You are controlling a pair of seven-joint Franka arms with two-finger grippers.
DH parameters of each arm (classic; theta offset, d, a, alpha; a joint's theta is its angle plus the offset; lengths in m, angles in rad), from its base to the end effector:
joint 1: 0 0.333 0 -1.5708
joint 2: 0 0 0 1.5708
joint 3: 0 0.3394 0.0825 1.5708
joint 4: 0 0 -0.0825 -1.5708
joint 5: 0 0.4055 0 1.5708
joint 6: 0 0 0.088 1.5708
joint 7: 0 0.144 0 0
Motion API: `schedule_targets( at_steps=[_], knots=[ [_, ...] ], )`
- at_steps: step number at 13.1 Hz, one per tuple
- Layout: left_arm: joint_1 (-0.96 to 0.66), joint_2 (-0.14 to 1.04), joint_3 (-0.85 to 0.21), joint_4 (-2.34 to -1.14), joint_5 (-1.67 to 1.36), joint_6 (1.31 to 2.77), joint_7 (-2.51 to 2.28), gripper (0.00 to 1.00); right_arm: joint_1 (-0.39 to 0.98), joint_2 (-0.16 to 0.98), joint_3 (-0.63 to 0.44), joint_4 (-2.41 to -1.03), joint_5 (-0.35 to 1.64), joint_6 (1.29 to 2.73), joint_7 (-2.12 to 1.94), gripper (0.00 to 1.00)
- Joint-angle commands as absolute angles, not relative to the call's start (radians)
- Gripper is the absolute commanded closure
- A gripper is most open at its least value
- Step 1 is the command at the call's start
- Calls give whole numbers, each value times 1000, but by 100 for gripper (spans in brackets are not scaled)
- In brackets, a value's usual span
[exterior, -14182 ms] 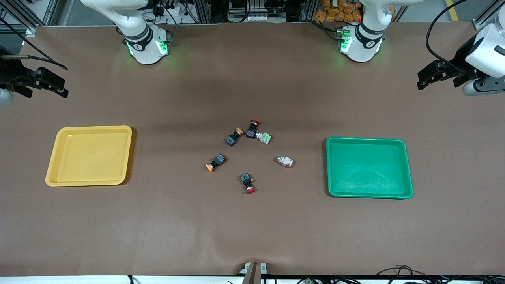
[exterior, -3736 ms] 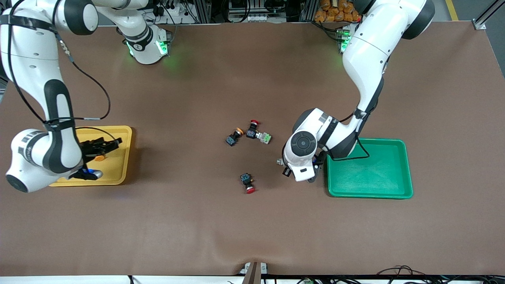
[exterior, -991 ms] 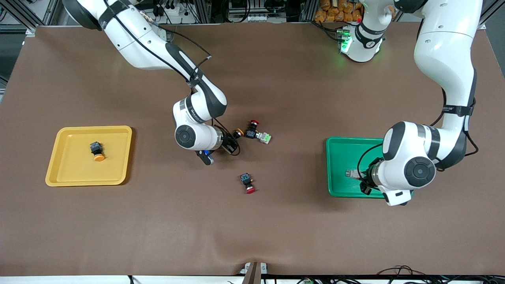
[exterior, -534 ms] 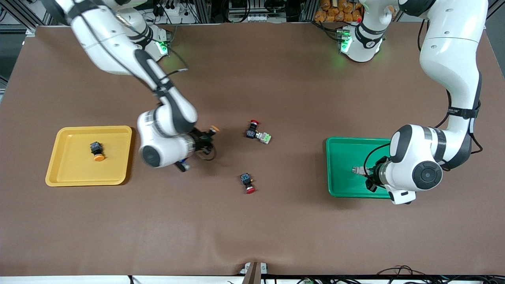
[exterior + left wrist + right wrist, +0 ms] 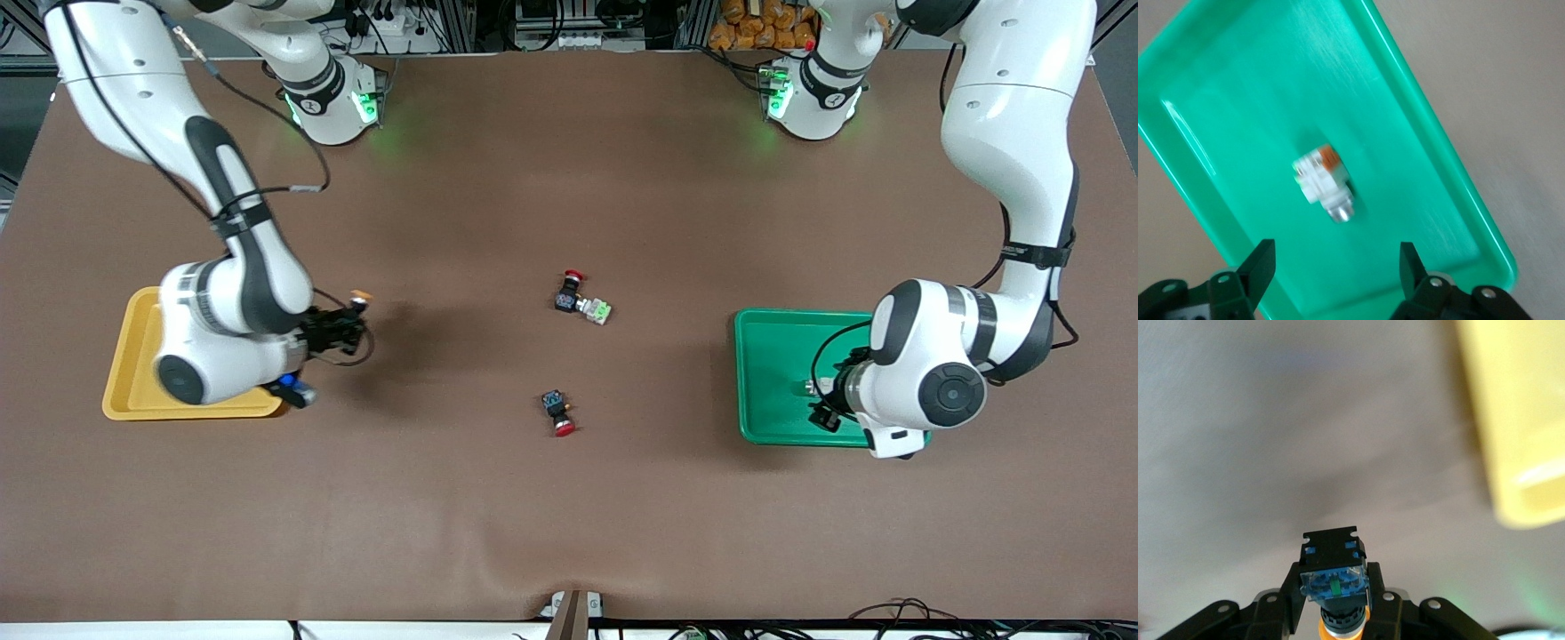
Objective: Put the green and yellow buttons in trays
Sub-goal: 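Place the black button in the yellow tray while the left gripper reaches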
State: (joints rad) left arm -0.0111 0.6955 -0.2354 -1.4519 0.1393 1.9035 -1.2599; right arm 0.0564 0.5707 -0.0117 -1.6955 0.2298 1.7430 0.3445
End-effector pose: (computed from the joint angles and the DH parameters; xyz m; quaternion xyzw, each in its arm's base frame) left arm 0.7050 -0.1373 0.2374 -0.8746 -0.4715 0.0915 0.0656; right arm 0.6214 0.0571 0.2113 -0.9420 0.1909 0.2715 0.0492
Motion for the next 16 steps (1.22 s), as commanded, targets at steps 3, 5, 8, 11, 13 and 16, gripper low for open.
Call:
schedule_targets(
  at_steps=[3,5,8,11,13,16],
  knots=[
    [-107,677,-242,-1448,120,1878,-1396,13,43,566,-176,-1654,216,1747,-93,100],
    [-132,669,-287,-1450,114,1878,-1462,8,41,593,-213,-1644,218,1761,-197,100],
    [-135,670,-377,-1450,117,1878,-1572,5,11,633,-233,-1649,219,1825,-363,100],
    [-210,673,-393,-1451,126,1881,-1689,4,12,660,-233,-1655,229,1832,-365,37],
    [-253,672,-394,-1453,115,1882,-1744,4,14,658,-233,-1654,232,1825,-360,0],
    [-330,673,-394,-1459,115,1911,-1833,5,18,654,-233,-1641,232,1815,-362,0]
  ],
)
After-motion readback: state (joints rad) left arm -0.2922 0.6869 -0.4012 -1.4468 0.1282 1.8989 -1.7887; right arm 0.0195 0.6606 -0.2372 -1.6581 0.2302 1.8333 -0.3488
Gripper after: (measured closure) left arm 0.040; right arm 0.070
